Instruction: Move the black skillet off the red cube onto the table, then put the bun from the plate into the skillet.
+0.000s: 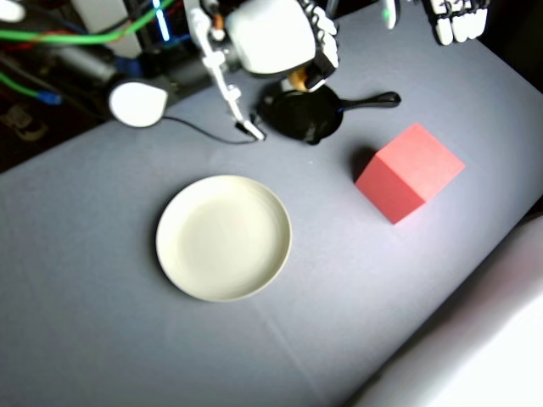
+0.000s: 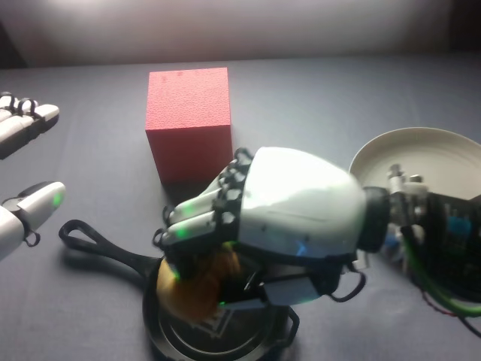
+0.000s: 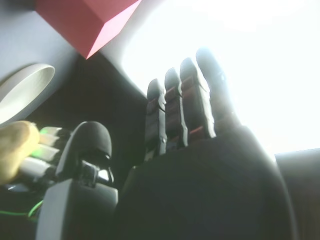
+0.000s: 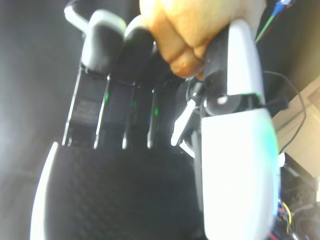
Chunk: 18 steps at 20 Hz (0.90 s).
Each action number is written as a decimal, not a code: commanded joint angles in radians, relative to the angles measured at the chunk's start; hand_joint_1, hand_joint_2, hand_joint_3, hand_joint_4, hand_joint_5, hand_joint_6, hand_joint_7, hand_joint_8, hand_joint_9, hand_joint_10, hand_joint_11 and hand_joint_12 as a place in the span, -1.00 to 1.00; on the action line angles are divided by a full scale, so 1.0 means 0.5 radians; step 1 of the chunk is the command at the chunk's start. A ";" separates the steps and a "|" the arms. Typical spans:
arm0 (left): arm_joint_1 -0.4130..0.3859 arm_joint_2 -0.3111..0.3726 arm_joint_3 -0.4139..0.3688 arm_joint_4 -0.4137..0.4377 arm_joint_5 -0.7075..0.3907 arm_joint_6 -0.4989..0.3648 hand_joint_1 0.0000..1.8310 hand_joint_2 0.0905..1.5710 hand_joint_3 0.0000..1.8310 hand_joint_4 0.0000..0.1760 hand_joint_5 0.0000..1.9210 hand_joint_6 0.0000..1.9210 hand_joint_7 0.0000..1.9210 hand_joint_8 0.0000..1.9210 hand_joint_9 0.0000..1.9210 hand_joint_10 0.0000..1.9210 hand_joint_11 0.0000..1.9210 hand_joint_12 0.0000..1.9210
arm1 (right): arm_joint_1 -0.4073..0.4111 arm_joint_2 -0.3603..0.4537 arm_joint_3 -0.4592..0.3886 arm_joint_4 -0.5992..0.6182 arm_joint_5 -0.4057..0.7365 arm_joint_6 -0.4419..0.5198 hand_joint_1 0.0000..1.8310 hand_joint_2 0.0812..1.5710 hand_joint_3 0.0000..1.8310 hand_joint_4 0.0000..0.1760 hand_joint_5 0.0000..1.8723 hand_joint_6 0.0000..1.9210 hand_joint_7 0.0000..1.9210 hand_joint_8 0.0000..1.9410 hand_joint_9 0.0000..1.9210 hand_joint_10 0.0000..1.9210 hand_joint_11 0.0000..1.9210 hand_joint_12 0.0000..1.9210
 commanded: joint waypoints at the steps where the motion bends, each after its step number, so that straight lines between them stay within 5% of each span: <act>1: -0.006 0.005 0.013 0.033 -0.259 0.004 -0.79 0.79 -1.00 -0.58 -0.65 -1.00 -0.67 -1.00 -0.71 -1.00 -1.00 -0.04 | 0.030 -0.005 0.005 0.068 0.182 0.006 0.36 0.47 -1.00 -1.00 -0.02 -0.11 -0.13 0.51 -0.02 0.38 -0.04 0.62; 2: -0.006 0.001 0.017 0.033 -0.254 0.004 -0.80 0.79 -1.00 -0.87 -0.65 -1.00 -0.67 -1.00 -0.71 -1.00 -1.00 0.00 | 0.030 -0.018 0.014 0.068 0.141 0.006 0.35 0.47 -1.00 -1.00 0.06 -0.10 -0.22 0.50 -0.12 0.33 -0.17 0.56; 3: -0.007 -0.005 0.022 0.033 -0.249 0.004 -0.78 0.78 -1.00 -0.93 -0.64 -1.00 -0.66 -1.00 -0.70 -1.00 -1.00 0.00 | 0.030 -0.035 0.027 0.068 0.091 0.006 0.44 0.50 -1.00 -1.00 -0.07 0.18 -0.31 0.35 -0.14 0.44 -0.28 0.45; 4: -0.007 -0.007 0.024 0.032 -0.248 0.004 -0.80 0.78 -1.00 -1.00 -0.65 -1.00 -0.67 -1.00 -0.71 -1.00 -1.00 0.01 | 0.030 -0.048 0.035 0.068 0.059 0.006 0.28 0.47 -1.00 -1.00 -0.09 0.20 -0.42 -0.08 -0.31 0.22 -0.38 0.33; 5: -0.008 -0.010 0.025 0.030 -0.247 0.004 -0.82 0.78 -1.00 -1.00 -0.67 -1.00 -0.68 -1.00 -0.71 -1.00 -1.00 -0.01 | 0.030 -0.067 0.043 0.068 0.027 0.006 0.32 0.36 -1.00 -1.00 -0.24 -0.40 -0.46 -0.21 -0.40 0.28 -0.43 0.47; 7: -0.008 -0.010 0.025 0.026 -0.248 0.003 -0.82 0.79 -1.00 -0.98 -0.66 -1.00 -0.66 -0.99 -0.71 -1.00 -1.00 -0.01 | 0.026 -0.077 0.045 0.068 -0.006 0.006 0.22 0.31 -1.00 -1.00 -0.28 -0.91 -0.60 -0.13 -0.58 0.30 -0.63 0.45; 10: -0.007 -0.012 0.023 0.025 -0.248 0.003 -0.79 0.78 -1.00 -0.73 -0.65 -1.00 -0.67 -1.00 -0.74 -1.00 -1.00 -0.09 | 0.026 -0.075 0.048 0.059 -0.024 0.006 -0.02 0.33 -1.00 -0.97 -0.34 -0.99 -0.62 -0.64 -0.66 -0.41 -0.93 0.25; 11: -0.006 -0.013 0.023 0.020 -0.249 0.003 -0.81 0.77 -1.00 -0.68 -0.64 -1.00 -0.67 -1.00 -0.74 -1.00 -1.00 -0.09 | 0.026 -0.068 0.041 0.059 -0.023 0.007 -0.07 0.33 -1.00 -0.45 -0.36 -1.00 -0.62 -0.79 -0.68 -0.63 -0.99 0.17; 12: -0.005 -0.013 0.022 0.018 -0.253 0.003 -0.83 0.77 -1.00 -0.61 -0.63 -1.00 -0.67 -1.00 -0.74 -1.00 -1.00 -0.14 | 0.026 -0.057 0.031 0.060 -0.016 0.007 -0.09 0.31 -1.00 -0.40 -0.36 -1.00 -0.58 -0.86 -0.63 -0.74 -1.00 0.21; 14: 0.000 -0.013 0.014 0.013 -0.270 0.003 -0.84 0.74 -1.00 -0.56 -0.62 -1.00 -0.65 -1.00 -0.73 -1.00 -1.00 -0.19 | 0.011 0.055 -0.024 0.064 0.070 0.007 -0.05 0.25 -1.00 -0.79 -0.33 -1.00 -0.53 -0.95 -0.59 -0.88 -1.00 0.18; 16: 0.004 -0.012 0.011 0.007 -0.280 0.003 -0.87 0.72 -1.00 -0.29 -0.65 -1.00 -0.65 -1.00 -0.73 -1.00 -1.00 -0.26 | -0.018 0.123 -0.049 0.085 0.134 0.007 -0.09 0.20 -1.00 -1.00 -0.31 -1.00 -0.50 -0.98 -0.53 -0.93 -1.00 0.32; 17: 0.012 -0.010 0.008 0.004 -0.293 0.001 -0.87 0.72 -1.00 -0.28 -0.65 -1.00 -0.64 -1.00 -0.72 -1.00 -1.00 -0.27 | -0.055 0.190 -0.068 0.127 0.204 0.006 -0.13 0.22 -1.00 -1.00 -0.32 -1.00 -0.49 -0.99 -0.54 -0.95 -1.00 0.23; 18: 0.021 -0.004 0.002 0.003 -0.311 -0.001 -0.87 0.71 -1.00 -0.29 -0.66 -1.00 -0.64 -1.00 -0.72 -0.99 -1.00 -0.27 | -0.110 0.276 -0.085 0.208 0.303 0.006 -0.11 0.23 -1.00 -1.00 -0.45 -0.99 -0.56 -0.99 -0.65 -0.98 -1.00 -0.16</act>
